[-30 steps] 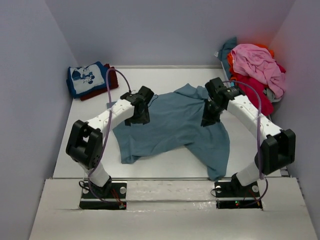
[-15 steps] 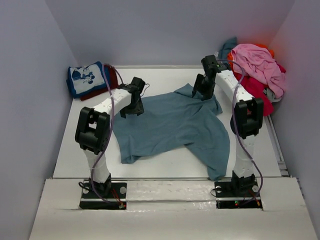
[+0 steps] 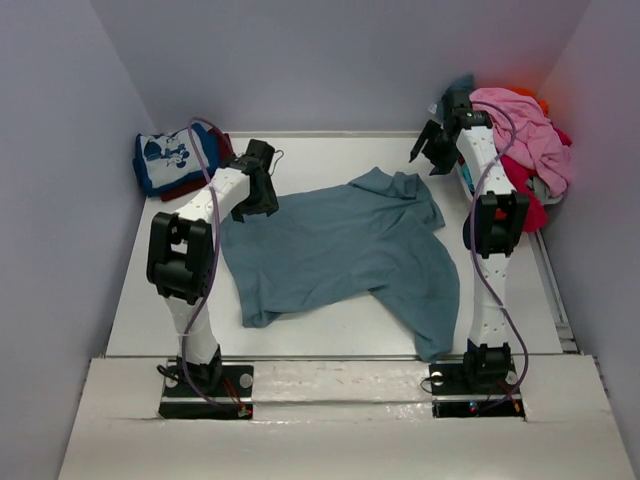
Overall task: Fold and stack the t-shirts
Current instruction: Flatten out the tshirt
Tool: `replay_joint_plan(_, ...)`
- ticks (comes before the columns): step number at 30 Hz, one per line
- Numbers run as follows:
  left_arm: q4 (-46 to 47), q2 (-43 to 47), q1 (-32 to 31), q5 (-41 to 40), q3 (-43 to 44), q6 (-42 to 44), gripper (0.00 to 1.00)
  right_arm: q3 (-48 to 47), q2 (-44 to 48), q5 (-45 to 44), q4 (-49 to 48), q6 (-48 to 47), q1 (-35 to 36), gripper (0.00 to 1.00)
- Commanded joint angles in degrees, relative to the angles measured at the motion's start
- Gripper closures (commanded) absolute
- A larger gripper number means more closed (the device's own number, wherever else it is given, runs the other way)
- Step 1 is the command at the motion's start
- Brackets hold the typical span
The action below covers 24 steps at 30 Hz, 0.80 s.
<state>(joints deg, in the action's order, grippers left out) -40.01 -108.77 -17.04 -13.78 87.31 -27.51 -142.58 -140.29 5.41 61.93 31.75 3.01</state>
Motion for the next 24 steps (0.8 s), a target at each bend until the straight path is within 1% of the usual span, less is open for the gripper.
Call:
replay_joint_plan(1,-1.21,-0.47,0.07,0.25,3.57,1.93,0.24,1.16,-1.22,2.15,-1.45,-0.55,0.51,0.27)
replay_joint_plan(7,-1.56,-0.74,0.07,0.16,3.49,2.11,0.24,7.84,-1.13,4.17,-4.36,-1.07,0.51,0.28)
replay_joint_plan(14,-0.69,-0.39,0.07,0.51,1.46,1.75,0.24,11.88,-0.16,4.44,-5.94,-1.42,0.51,0.29)
replay_joint_plan(17,-0.68,-0.3,0.07,0.51,1.02,1.67,0.24,12.15,-0.25,4.52,-5.95,-1.6,0.51,0.3)
replay_joint_plan(19,-0.68,-0.39,0.07,0.42,0.93,1.58,0.24,12.33,-0.25,4.7,-6.29,-1.69,0.51,0.32)
replay_joint_plan(20,-0.68,-0.39,0.07,0.42,0.93,1.58,0.24,12.5,-0.25,4.7,-6.38,-1.69,0.51,0.34)
replay_joint_plan(22,-0.69,-0.39,0.07,0.33,0.85,1.58,0.24,13.21,-0.16,4.79,-7.0,-1.78,0.51,0.45)
replay_joint_plan(23,-0.77,-0.3,0.07,0.25,0.76,1.58,0.24,13.38,-0.16,4.87,-7.17,-1.78,0.51,0.67)
replay_joint_plan(24,-0.69,-0.3,0.07,0.25,0.76,1.58,0.24,13.56,-0.07,4.79,-7.26,-1.78,0.51,0.77)
